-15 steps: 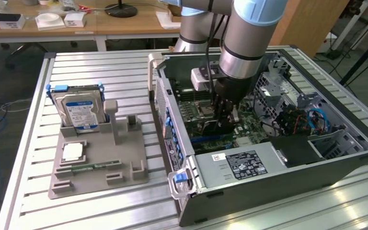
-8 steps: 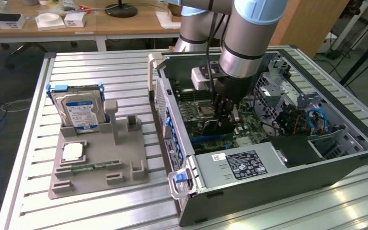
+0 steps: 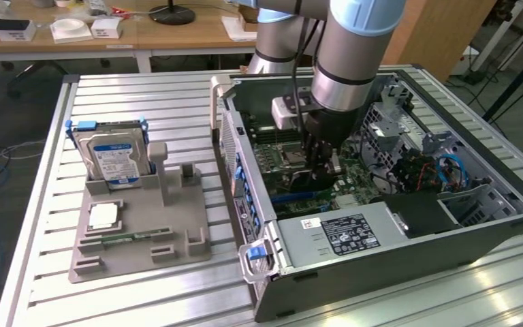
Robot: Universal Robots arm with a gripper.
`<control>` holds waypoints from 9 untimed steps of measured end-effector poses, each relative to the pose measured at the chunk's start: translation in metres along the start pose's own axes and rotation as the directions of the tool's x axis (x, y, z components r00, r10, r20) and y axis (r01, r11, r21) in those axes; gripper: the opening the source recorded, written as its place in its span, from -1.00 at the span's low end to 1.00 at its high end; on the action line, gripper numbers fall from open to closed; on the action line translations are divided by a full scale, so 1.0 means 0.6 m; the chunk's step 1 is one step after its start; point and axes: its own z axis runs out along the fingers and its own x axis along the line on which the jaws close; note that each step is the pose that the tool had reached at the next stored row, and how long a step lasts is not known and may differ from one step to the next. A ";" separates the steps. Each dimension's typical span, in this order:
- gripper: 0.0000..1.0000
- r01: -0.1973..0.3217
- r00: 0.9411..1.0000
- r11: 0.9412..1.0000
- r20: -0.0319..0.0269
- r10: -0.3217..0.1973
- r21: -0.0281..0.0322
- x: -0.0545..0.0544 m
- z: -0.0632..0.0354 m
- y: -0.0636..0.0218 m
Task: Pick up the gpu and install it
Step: 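Insert the gpu into the slot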
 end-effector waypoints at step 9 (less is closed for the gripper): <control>-0.48 0.003 1.000 1.000 0.000 -0.003 0.004 0.001 0.001 0.001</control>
